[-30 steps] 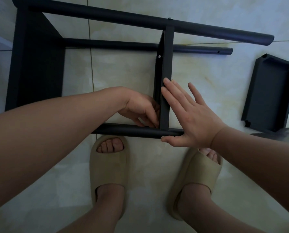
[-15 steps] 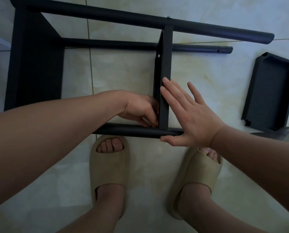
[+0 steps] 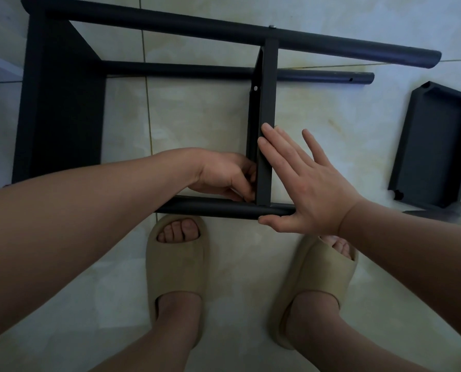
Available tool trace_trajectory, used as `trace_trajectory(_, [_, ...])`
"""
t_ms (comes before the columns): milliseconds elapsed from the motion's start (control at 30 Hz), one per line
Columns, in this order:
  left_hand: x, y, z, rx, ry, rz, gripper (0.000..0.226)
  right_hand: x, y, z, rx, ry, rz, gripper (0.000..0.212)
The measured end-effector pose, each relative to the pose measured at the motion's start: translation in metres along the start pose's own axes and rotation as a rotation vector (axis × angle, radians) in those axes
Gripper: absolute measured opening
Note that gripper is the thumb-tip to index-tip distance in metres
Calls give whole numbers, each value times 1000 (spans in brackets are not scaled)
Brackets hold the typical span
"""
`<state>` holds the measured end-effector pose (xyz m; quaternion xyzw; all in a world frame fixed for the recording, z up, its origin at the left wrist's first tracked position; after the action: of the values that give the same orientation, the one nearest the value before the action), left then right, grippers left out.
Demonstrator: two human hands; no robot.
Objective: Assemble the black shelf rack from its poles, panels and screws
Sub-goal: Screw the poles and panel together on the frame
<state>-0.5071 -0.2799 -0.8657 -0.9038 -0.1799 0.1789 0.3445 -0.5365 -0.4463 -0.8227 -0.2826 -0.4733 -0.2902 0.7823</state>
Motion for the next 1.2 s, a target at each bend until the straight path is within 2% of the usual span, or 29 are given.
trace_trajectory(200, [9, 3, 1, 101, 86, 63, 30, 0, 0, 0, 0, -9, 8, 113])
trace_trajectory(300, [13, 4, 0, 178, 192, 96, 20, 0, 0, -1, -3, -6, -3, 113])
trace_trajectory(467, [25, 5, -10, 264, 441, 7, 7, 0, 1, -1, 4, 10, -9, 114])
trace_trajectory(633, [22, 7, -16, 262, 447, 87, 13, 0, 1, 0, 3, 9, -8, 114])
trace_trajectory(900, [20, 9, -10, 184, 306, 110, 12, 0, 1, 0, 5, 18, -14, 114])
trace_trajectory(1100, [22, 7, -4, 166, 279, 66, 24, 0, 1, -1, -1, 21, -13, 115])
trace_trajectory(1200, [23, 5, -3, 193, 302, 40, 20, 0, 1, -1, 4, 19, -13, 114])
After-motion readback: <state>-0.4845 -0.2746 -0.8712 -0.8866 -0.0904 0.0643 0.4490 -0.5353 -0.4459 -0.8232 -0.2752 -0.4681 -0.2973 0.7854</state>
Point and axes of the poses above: each hand's wrist, its own y-axis towards the middle knuckle, its own x-axis out of the back of the hand, z = x × y, the point moved 3 cm from there along y, towards the middle knuckle, and after that the axes turned 12 degrees about y, right-handed, at the moved point
